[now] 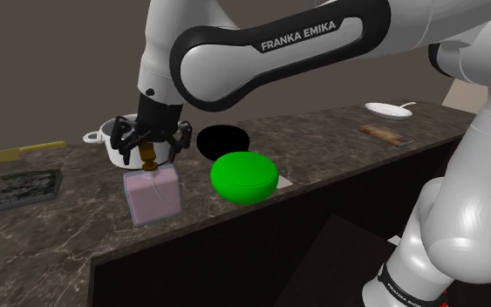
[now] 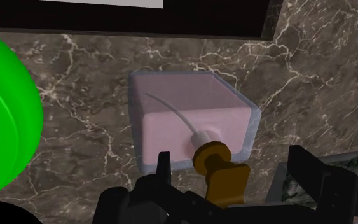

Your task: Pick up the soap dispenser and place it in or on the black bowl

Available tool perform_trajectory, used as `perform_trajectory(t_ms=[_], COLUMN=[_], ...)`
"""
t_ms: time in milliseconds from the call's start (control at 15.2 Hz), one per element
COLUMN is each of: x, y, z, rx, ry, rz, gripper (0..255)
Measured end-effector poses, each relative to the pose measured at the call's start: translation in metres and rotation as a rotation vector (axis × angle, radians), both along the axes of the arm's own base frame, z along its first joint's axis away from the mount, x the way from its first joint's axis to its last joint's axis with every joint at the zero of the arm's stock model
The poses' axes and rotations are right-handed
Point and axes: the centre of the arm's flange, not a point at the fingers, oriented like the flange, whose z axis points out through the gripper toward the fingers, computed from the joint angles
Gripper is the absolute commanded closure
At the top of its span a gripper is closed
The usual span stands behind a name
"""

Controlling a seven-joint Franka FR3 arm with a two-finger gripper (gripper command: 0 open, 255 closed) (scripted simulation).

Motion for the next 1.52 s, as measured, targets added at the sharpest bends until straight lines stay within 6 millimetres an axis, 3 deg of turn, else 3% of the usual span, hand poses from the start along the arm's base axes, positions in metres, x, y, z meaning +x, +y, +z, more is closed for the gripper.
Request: perform_trajectory(t_ms=[462,528,1188,1518], x=[0.002,0.002,0.002,0.001], y=[0.000,0.000,0.001,0.001], z=[-0.004,-0.004,-0.004,0.015], rx=[0.000,0.000,0.001,0.000], ry=[0.000,0.000,-0.001,0.000], rz=[0.000,0.000,0.000,0.000], gripper=[0,255,255,255])
